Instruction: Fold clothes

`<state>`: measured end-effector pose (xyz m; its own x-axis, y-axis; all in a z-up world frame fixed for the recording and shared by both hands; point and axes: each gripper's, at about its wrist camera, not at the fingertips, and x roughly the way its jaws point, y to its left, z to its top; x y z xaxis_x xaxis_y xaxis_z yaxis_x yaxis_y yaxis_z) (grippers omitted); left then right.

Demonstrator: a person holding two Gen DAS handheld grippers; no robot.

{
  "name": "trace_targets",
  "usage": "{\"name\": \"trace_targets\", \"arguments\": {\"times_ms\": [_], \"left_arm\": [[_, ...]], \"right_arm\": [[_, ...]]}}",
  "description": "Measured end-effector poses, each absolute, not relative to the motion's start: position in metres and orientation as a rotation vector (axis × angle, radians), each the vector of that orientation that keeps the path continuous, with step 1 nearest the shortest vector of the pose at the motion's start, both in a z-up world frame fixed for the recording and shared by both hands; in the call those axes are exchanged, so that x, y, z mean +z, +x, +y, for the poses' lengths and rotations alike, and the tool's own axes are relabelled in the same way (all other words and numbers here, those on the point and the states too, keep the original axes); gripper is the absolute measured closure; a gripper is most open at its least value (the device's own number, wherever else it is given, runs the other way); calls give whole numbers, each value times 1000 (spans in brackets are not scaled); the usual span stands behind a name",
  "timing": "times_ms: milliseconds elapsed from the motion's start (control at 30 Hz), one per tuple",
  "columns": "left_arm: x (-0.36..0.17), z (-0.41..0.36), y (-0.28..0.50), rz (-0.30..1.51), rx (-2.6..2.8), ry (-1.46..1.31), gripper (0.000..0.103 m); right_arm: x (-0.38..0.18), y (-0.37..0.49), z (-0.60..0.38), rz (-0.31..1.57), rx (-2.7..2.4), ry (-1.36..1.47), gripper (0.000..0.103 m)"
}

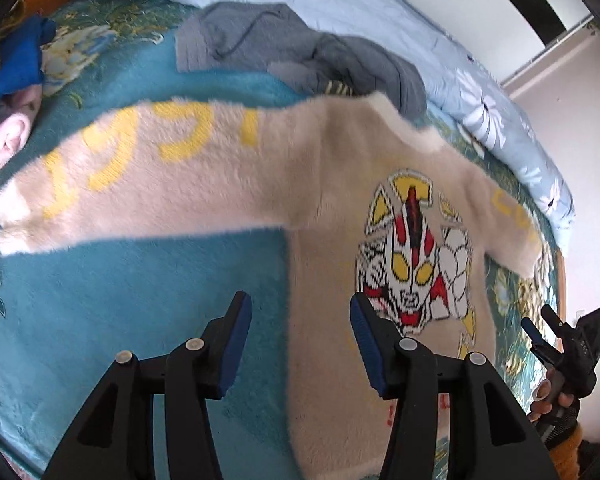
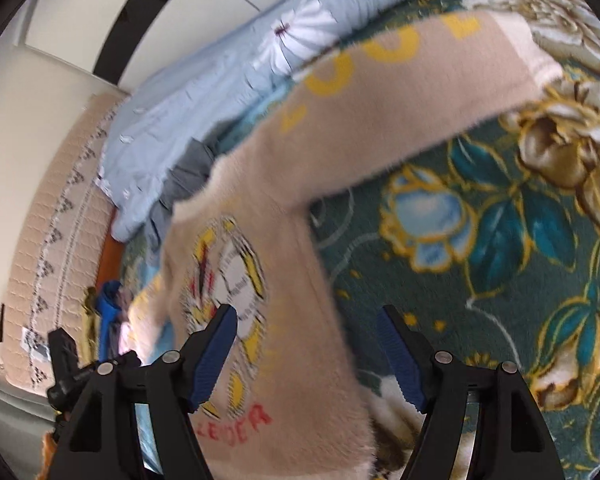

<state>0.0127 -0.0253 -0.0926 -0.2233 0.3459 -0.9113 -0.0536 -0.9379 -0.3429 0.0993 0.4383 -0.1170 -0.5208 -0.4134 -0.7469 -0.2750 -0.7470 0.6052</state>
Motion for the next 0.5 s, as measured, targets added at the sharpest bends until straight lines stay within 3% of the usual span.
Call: {"name": "trace_targets", "arguments": {"times_ms": [267,500], "left_arm": [[-137,-15,16,-483,2099,-1999,51],[-159,-6,22,-504,2018,-2110,52]], "right_arm": [[-146,98,428,-1033,-2418,1635,29],[-155,106,432,-1164,-2333,1630,45]]}}
